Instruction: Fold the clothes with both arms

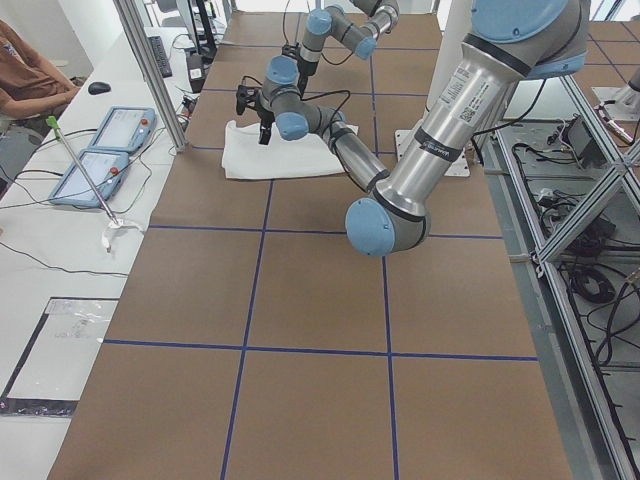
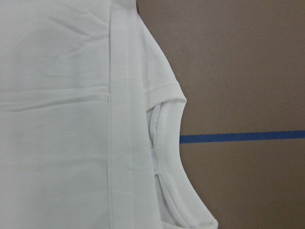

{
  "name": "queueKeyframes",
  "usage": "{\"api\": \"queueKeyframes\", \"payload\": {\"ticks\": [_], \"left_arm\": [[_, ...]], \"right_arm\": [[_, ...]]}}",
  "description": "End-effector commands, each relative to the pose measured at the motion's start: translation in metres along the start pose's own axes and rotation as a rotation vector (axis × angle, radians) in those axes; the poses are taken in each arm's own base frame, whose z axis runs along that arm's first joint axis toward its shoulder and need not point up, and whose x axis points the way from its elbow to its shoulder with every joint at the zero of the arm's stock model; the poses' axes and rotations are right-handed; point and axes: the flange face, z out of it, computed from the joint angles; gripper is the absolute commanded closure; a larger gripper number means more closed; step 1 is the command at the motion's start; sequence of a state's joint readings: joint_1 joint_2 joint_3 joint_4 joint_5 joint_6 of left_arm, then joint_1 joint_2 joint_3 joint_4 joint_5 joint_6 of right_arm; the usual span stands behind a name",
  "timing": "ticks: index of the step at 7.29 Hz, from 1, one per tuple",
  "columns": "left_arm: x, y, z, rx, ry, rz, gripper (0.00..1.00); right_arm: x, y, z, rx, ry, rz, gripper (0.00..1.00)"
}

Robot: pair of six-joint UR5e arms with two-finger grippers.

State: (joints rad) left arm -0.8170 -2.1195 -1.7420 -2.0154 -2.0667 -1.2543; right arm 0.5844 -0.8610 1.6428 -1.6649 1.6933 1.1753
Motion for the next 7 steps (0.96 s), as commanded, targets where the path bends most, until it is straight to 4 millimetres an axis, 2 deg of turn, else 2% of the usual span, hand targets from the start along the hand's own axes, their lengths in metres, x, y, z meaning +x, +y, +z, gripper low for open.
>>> {"api": "queueKeyframes", "payload": {"ticks": [1, 4, 5, 7], "left_arm": [[-0.021, 0.031, 0.007, -0.047, -0.013, 0.001, 0.00], [-0.040, 0.035, 0.017, -0.056, -0.044, -0.002, 0.00], [-0.049, 0.037, 0.019, -0.061, -0.057, -0.006, 0.00], [-0.050, 0.036, 0.021, -0.062, -0.061, -0.008, 0.00]], "right_arm": [[-0.029, 0.027, 0.027, -0.049, 0.028, -0.038, 0.00], [-0.035, 0.063, 0.048, -0.101, 0.051, -0.074, 0.00], [-0.035, 0.067, 0.059, -0.111, 0.068, -0.079, 0.00], [-0.034, 0.071, 0.067, -0.121, 0.082, -0.081, 0.00]]}}
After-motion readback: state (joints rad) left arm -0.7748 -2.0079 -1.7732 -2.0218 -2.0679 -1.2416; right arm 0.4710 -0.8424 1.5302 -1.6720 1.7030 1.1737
